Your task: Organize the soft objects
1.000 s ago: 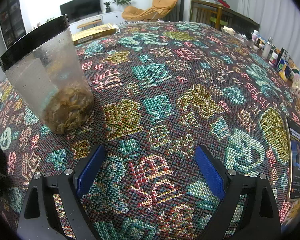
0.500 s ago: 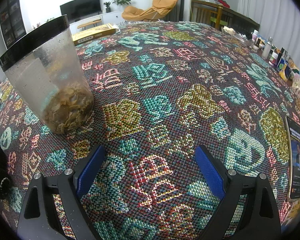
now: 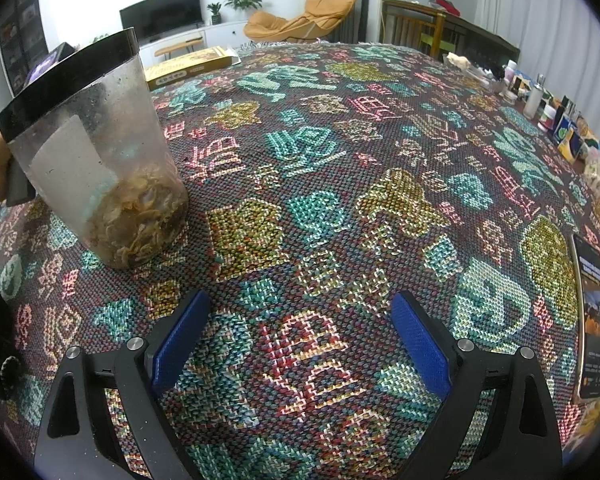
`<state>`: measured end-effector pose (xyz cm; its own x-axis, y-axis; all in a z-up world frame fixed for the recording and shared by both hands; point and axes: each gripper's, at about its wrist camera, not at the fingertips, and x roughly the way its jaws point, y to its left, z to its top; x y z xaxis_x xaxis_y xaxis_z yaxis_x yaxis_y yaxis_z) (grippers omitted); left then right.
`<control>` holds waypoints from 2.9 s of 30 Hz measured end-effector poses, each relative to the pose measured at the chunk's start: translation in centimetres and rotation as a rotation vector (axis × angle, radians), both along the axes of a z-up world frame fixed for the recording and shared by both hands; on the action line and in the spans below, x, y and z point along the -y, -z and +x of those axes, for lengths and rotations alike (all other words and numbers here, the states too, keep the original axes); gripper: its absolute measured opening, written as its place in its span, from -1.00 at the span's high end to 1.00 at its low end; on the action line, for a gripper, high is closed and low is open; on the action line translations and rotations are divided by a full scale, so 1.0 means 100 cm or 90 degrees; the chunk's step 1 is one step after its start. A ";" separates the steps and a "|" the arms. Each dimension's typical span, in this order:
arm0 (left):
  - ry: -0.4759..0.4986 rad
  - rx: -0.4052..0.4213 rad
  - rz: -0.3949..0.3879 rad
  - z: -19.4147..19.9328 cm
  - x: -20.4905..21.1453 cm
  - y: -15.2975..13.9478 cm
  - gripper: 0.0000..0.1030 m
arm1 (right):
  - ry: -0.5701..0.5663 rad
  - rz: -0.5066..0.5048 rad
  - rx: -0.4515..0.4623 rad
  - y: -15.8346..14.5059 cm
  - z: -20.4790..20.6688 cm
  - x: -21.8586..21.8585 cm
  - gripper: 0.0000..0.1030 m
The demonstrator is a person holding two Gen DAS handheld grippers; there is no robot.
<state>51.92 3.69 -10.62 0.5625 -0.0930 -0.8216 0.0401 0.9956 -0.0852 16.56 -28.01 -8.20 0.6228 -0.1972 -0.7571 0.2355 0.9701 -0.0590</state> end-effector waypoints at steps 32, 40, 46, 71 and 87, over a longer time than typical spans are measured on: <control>0.179 -0.041 -0.081 -0.368 -0.038 -0.086 0.30 | -0.193 0.177 0.054 -0.056 -0.044 -0.013 0.37; 0.166 0.032 -0.053 -0.318 0.025 -0.044 0.17 | -0.107 0.106 0.060 -0.036 0.052 0.042 0.26; 0.162 0.004 -0.019 -0.310 0.029 -0.013 -0.64 | -0.121 0.061 0.030 -0.009 0.058 0.033 -0.67; 0.140 0.021 0.043 -0.310 0.028 0.006 -1.00 | -0.104 0.002 0.002 0.000 0.070 0.028 -0.75; 0.146 0.012 -0.076 -0.270 0.017 -0.002 -1.00 | -0.097 0.000 0.002 0.000 0.069 0.028 -0.75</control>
<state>24.88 2.00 -10.38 0.5307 -0.3155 -0.7866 0.2656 0.9433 -0.1991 23.48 -30.85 -8.17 0.6478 -0.0997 -0.7553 0.0850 0.9947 -0.0583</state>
